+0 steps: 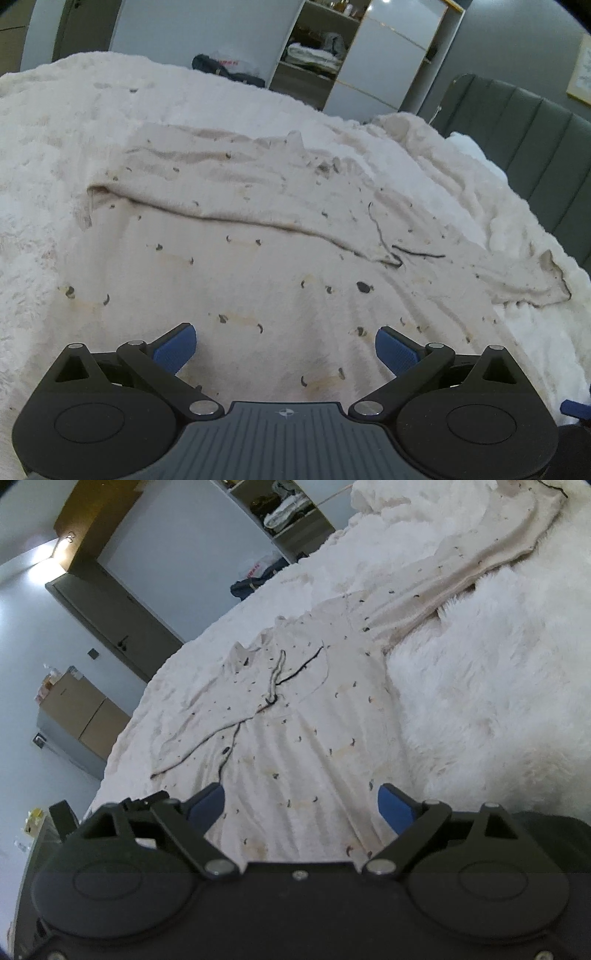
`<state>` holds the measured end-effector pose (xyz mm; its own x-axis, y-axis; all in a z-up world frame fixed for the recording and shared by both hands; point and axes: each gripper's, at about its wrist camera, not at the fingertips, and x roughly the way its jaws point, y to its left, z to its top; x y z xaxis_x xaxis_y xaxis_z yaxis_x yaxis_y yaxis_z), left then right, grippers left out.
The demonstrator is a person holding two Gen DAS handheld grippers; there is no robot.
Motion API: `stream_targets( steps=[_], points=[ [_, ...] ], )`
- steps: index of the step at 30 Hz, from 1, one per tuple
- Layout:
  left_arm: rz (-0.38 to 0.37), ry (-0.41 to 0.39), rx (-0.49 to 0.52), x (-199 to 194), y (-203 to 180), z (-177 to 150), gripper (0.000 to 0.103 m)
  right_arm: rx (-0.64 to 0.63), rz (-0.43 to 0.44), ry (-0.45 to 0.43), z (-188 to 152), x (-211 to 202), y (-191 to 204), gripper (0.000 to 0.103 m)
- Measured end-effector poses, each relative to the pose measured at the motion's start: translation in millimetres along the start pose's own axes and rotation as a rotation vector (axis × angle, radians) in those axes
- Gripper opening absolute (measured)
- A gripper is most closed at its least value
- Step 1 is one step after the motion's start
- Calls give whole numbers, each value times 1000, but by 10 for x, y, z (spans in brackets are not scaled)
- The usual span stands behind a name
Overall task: Fold clothes
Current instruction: 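Release the hem with the left tool and lift it over the shirt, then grasp the shirt sleeve cuff with the right tool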
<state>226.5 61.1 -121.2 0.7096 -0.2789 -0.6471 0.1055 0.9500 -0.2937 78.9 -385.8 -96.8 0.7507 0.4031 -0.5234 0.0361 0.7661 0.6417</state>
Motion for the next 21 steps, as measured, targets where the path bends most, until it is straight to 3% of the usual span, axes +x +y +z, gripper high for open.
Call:
stream_targets(
  steps=[3, 9, 12, 21],
  points=[
    [15, -11, 52, 38, -75, -38, 102, 16, 4, -9, 1, -13, -29, 90],
    [11, -154, 226, 41, -315, -167, 102, -21, 13, -28, -24, -27, 9, 90],
    [-6, -226, 231, 54, -341, -245, 102, -23, 44, -52, -15, -61, 3, 90],
    [-2, -257, 286, 278, -423, -492, 102, 121, 123, -115, 49, -186, -291, 93]
  ],
)
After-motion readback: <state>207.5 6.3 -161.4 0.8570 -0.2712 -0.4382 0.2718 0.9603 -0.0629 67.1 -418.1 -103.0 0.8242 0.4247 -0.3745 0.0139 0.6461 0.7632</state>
